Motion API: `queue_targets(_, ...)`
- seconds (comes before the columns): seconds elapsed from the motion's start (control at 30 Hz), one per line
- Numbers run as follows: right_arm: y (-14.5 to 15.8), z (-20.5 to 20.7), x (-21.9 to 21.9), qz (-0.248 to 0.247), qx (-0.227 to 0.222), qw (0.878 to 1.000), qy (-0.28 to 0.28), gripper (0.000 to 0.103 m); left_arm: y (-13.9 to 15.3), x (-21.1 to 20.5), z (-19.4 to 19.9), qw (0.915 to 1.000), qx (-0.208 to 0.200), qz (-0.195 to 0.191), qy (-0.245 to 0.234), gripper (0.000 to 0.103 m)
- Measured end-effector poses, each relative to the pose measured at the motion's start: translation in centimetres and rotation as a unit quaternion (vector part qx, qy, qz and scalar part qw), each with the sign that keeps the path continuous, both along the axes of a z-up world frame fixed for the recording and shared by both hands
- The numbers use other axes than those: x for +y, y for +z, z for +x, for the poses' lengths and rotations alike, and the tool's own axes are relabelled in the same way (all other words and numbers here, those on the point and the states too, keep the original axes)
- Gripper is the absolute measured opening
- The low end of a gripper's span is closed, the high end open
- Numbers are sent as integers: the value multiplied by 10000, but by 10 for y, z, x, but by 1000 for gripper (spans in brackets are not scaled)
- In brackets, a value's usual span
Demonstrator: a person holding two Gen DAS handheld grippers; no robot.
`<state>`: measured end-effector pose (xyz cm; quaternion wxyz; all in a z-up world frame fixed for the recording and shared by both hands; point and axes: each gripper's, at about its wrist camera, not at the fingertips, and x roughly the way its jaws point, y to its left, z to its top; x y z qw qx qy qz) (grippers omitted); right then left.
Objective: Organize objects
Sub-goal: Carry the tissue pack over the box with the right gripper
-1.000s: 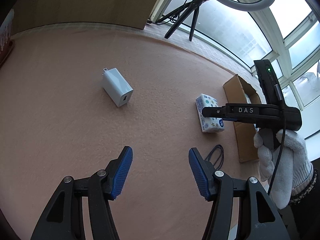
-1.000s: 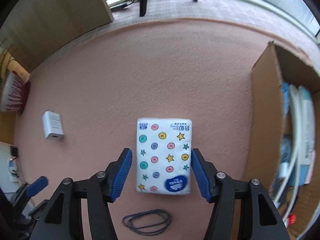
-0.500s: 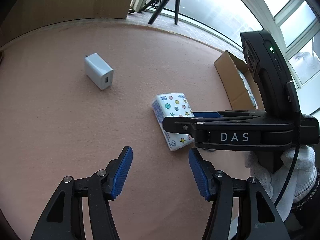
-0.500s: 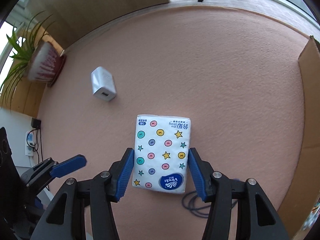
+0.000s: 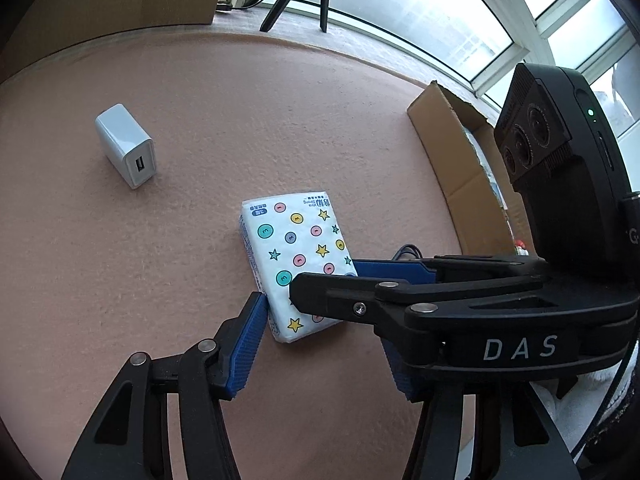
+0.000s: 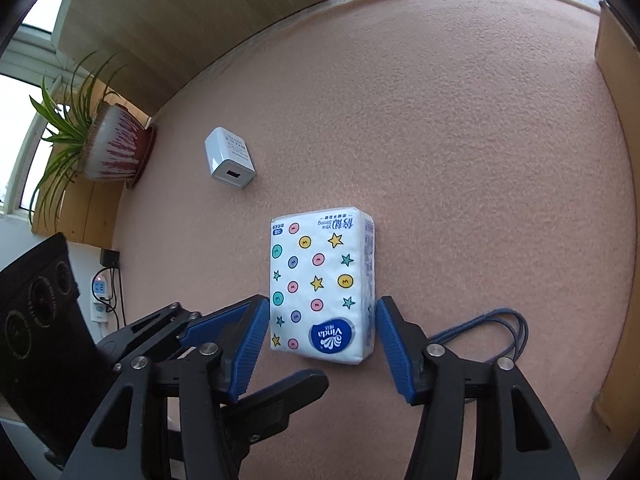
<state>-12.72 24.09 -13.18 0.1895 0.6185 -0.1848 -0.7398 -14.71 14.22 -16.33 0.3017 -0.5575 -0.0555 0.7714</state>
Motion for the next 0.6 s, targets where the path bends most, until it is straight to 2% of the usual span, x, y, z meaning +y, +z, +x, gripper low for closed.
queue_targets(0.2, 5, 4, 5, 27, 60, 10000, 4, 41, 12, 3, 4, 10000, 76, 5, -6, 57)
queue_targets(0.4, 31, 12, 10, 72, 429, 9991, 0, 41, 40, 15, 10, 9992, 390, -15, -107, 57)
queue_targets(0.6, 58, 23, 36, 65, 764, 9967, -252, 41, 66, 51, 15, 9972, 666, 63, -340, 57)
